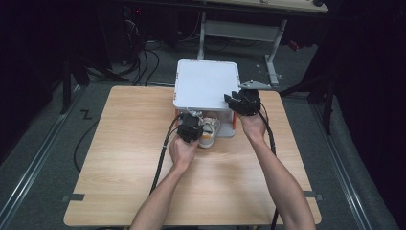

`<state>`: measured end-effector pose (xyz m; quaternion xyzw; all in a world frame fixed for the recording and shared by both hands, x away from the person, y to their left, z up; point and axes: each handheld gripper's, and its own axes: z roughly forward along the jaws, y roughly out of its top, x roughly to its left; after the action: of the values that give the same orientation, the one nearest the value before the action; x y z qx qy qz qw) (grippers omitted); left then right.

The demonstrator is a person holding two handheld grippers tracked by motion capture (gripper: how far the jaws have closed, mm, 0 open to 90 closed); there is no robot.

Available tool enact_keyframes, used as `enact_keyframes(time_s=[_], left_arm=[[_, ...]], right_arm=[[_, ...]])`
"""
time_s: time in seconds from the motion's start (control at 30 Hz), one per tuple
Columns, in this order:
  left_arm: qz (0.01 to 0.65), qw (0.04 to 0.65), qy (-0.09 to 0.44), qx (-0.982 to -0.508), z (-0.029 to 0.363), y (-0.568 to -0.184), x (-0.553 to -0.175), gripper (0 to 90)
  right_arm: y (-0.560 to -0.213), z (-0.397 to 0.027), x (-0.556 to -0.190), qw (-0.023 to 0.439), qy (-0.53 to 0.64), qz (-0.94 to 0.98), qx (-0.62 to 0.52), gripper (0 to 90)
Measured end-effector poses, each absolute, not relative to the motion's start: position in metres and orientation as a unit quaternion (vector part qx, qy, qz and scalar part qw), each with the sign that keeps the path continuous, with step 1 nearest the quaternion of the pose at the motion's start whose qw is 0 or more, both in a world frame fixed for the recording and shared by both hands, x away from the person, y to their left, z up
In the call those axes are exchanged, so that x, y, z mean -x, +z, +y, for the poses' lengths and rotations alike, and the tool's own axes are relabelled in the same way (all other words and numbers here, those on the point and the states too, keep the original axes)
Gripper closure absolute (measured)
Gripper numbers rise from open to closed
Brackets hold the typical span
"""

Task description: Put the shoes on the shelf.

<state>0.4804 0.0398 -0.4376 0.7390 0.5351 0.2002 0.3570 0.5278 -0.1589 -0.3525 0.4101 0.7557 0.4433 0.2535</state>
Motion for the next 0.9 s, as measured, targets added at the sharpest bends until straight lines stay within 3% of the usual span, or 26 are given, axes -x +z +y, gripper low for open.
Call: enact_keyframes(time_s=[0.47,0.9], left_arm=[[0.536,0.340,0.234,-0.737,0.029,-0.445,-0.492,79.9],[0.537,0.361,0.211,-0.733,0.034,-0.443,-0.490,45.6]], right_arm=[[-0.357,-0.162,-0.531,0.250,0.448,0.756,-0.407,61.2],[-0.356,-0.161,-0.530,0.254,0.444,0.757,-0.406,61.3]])
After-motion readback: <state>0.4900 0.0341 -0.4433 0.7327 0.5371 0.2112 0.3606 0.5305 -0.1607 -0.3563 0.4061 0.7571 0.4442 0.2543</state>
